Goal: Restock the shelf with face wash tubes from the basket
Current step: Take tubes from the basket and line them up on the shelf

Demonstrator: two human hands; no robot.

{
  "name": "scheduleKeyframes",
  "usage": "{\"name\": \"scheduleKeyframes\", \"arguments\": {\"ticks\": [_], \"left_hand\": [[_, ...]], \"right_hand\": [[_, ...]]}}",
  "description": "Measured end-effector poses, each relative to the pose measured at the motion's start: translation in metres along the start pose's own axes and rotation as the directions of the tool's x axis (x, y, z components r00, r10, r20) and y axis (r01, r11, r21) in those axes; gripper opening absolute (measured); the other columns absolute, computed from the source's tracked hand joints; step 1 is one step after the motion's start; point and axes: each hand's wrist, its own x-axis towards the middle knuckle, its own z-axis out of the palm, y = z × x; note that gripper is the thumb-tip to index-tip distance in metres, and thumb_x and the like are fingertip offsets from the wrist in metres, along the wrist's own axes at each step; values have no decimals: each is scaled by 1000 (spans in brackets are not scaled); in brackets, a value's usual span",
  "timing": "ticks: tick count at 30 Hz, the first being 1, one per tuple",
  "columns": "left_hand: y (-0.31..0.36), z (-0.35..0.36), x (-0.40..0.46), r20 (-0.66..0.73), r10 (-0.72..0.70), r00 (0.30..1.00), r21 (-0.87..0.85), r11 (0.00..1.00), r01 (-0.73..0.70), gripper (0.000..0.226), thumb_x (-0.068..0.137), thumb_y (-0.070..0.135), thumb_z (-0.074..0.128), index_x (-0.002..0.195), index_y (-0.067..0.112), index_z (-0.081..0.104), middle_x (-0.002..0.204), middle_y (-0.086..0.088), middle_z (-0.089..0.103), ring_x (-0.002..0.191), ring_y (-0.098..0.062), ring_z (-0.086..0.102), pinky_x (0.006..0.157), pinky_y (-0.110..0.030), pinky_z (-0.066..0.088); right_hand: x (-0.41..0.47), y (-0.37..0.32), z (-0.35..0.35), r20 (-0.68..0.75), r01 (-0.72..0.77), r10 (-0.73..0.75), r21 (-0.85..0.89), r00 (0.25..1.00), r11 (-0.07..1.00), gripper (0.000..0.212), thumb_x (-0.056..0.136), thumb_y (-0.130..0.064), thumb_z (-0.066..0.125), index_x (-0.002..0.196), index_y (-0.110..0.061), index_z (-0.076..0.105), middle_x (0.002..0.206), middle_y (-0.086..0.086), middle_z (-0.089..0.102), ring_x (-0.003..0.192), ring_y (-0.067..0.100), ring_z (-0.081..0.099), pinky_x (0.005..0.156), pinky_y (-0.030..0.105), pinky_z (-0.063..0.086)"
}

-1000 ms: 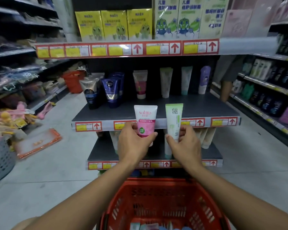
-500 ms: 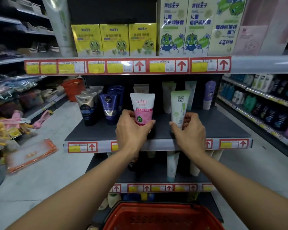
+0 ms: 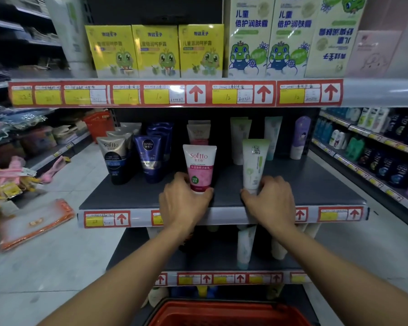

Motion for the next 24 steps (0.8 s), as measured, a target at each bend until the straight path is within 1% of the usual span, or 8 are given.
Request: {"name": "scheduleKeyframes", "arguments": {"ticks": [3, 6, 10, 14, 16, 18, 20, 24], "left_hand": [[2, 0, 9, 48, -45, 998, 20, 999, 44, 58, 71, 56, 84, 108, 20, 58, 102, -2, 72, 95, -29, 69, 79, -41, 57], [9, 2, 24, 89, -85, 992, 76, 994, 79, 61, 70, 56, 86, 110, 18, 58, 107, -5, 71, 99, -32, 70, 79, -39, 57], [15, 13, 44, 97, -133, 986, 133, 984, 120, 67, 70, 56, 88, 115, 16, 59, 114, -8, 70, 105, -33, 69, 75, -36, 51], [17, 28, 66, 96, -166, 981, 152, 977, 150, 72, 69, 55, 88, 120, 14, 59, 119, -10, 68, 109, -35, 68, 78, -38, 53], [16, 34, 77, 109, -169, 980, 147, 977, 152, 72, 69, 53, 89, 122, 14, 60, 120, -10, 69, 109, -34, 68, 77, -37, 52], [14, 38, 88, 123, -166, 979, 138, 979, 148, 71, 70, 52, 89, 124, 14, 62, 121, -9, 69, 109, -33, 68, 74, -34, 49], [12, 43, 97, 126, -161, 979, 123, 982, 146, 70, 71, 52, 88, 125, 14, 64, 121, -9, 70, 110, -32, 68, 73, -32, 47], [5, 53, 106, 94, -146, 985, 91, 986, 138, 71, 69, 54, 87, 125, 17, 64, 121, -9, 70, 110, -33, 69, 76, -33, 50]], "right_hand": [[13, -1, 1, 86, -21, 22, -13, 996, 1000, 45, 70, -57, 63, 86, -14, 69, 87, 6, 59, 88, 29, 58, 71, 36, 51], [29, -6, 4, 177, -86, 85, 2, 981, 996, 44, 64, -56, 64, 81, -16, 67, 87, 6, 62, 83, 29, 62, 62, 34, 50], [49, -10, 9, 226, -134, 131, -6, 965, 991, 36, 72, -48, 75, 84, -16, 68, 90, 5, 65, 82, 26, 62, 59, 30, 45], [67, -14, 16, 253, -184, 177, 4, 951, 983, 31, 75, -40, 78, 89, -16, 64, 88, 2, 58, 77, 24, 54, 62, 29, 43], [77, -15, 19, 276, -197, 186, 11, 943, 980, 32, 77, -39, 80, 90, -18, 61, 89, 2, 55, 80, 25, 55, 64, 29, 43], [86, -15, 24, 286, -199, 187, 13, 940, 980, 36, 79, -40, 80, 99, -15, 63, 92, 5, 55, 90, 31, 62, 65, 29, 42], [92, -16, 29, 278, -201, 188, 16, 942, 980, 42, 81, -43, 79, 104, -13, 62, 101, 9, 61, 101, 33, 64, 66, 30, 42], [105, -15, 39, 275, -191, 177, 24, 945, 981, 56, 80, -54, 76, 115, -12, 62, 103, 9, 61, 104, 33, 64, 69, 31, 43]]}}
